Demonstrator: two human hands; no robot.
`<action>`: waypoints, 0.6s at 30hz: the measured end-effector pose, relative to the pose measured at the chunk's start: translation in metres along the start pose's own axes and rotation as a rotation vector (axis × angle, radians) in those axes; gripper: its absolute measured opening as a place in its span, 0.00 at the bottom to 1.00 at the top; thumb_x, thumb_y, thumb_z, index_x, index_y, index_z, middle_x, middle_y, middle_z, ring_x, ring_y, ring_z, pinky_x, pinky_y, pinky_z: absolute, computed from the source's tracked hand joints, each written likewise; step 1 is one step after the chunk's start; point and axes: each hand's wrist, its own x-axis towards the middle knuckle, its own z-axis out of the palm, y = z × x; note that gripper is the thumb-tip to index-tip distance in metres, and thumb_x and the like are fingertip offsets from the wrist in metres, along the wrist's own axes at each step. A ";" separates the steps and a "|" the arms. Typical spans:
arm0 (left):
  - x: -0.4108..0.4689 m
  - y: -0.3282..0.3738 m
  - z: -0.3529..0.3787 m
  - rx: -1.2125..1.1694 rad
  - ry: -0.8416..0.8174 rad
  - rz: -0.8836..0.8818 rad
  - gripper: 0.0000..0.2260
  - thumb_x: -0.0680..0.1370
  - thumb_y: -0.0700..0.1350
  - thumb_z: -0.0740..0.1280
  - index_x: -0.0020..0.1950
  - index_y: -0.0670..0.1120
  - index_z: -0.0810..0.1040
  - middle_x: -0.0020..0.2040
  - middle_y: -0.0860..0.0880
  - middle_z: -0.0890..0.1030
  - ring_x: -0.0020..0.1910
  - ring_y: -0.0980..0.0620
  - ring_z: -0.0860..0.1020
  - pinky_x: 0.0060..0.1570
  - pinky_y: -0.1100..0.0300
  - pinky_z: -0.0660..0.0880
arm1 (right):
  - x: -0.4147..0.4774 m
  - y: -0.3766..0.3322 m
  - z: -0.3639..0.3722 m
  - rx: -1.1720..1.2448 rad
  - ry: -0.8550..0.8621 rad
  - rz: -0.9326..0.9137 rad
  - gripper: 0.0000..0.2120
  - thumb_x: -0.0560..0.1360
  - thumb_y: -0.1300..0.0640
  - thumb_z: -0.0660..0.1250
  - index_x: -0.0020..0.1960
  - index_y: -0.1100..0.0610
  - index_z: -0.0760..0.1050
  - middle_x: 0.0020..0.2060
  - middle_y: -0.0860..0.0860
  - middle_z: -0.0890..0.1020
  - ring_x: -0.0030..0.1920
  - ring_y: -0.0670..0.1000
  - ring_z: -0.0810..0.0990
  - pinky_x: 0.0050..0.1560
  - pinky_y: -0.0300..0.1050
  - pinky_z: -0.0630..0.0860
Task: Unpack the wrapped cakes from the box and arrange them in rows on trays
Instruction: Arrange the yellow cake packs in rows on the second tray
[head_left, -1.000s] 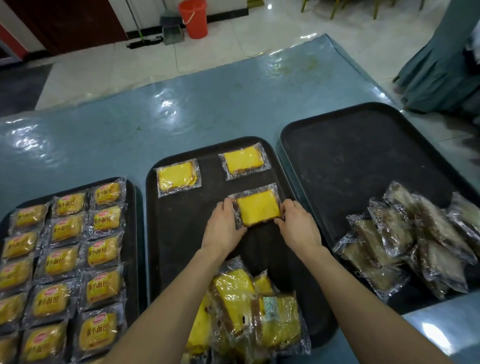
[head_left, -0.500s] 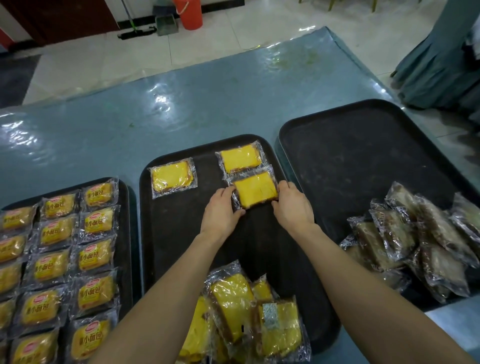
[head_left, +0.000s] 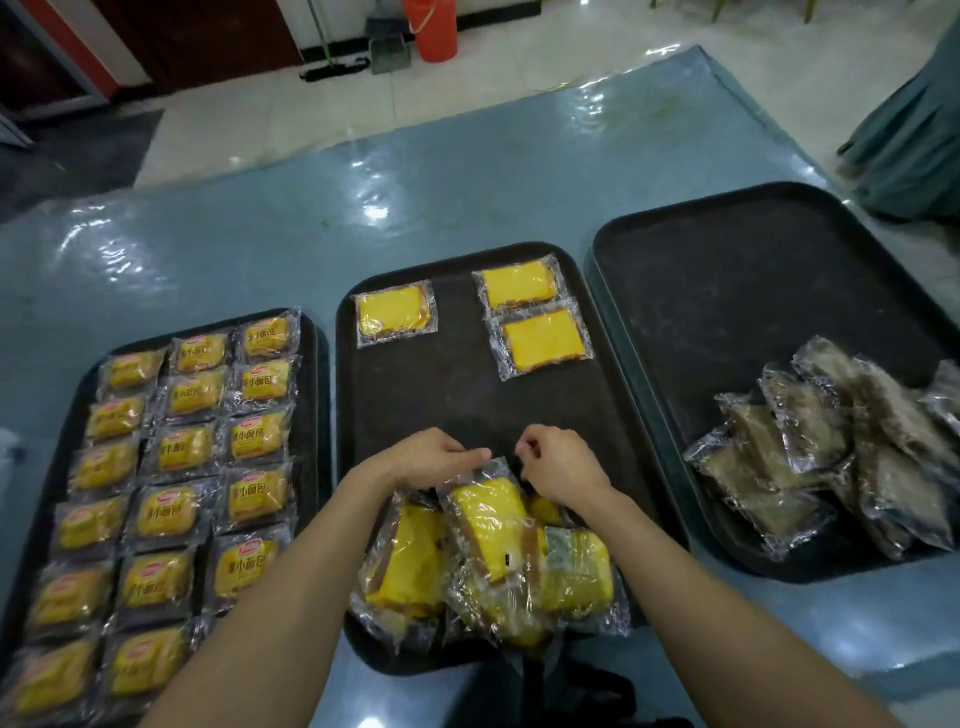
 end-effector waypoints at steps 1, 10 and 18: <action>-0.005 -0.003 0.002 -0.029 -0.030 0.030 0.22 0.82 0.68 0.66 0.49 0.51 0.88 0.42 0.54 0.84 0.44 0.56 0.82 0.46 0.57 0.77 | -0.002 -0.002 0.003 0.001 -0.009 -0.004 0.10 0.85 0.54 0.62 0.54 0.52 0.83 0.48 0.51 0.88 0.51 0.56 0.85 0.53 0.55 0.82; -0.024 -0.024 -0.005 -0.346 0.313 0.044 0.08 0.83 0.55 0.72 0.54 0.51 0.85 0.50 0.47 0.87 0.49 0.45 0.87 0.51 0.48 0.85 | -0.009 -0.012 -0.004 0.088 -0.015 -0.002 0.13 0.87 0.52 0.59 0.57 0.50 0.83 0.49 0.49 0.87 0.51 0.53 0.85 0.53 0.53 0.82; -0.015 -0.038 0.004 -0.838 0.636 0.001 0.36 0.83 0.48 0.74 0.86 0.51 0.60 0.79 0.46 0.71 0.75 0.46 0.74 0.72 0.50 0.74 | -0.017 -0.024 0.000 0.199 -0.162 -0.046 0.12 0.87 0.56 0.61 0.55 0.49 0.83 0.41 0.45 0.89 0.40 0.47 0.86 0.38 0.45 0.80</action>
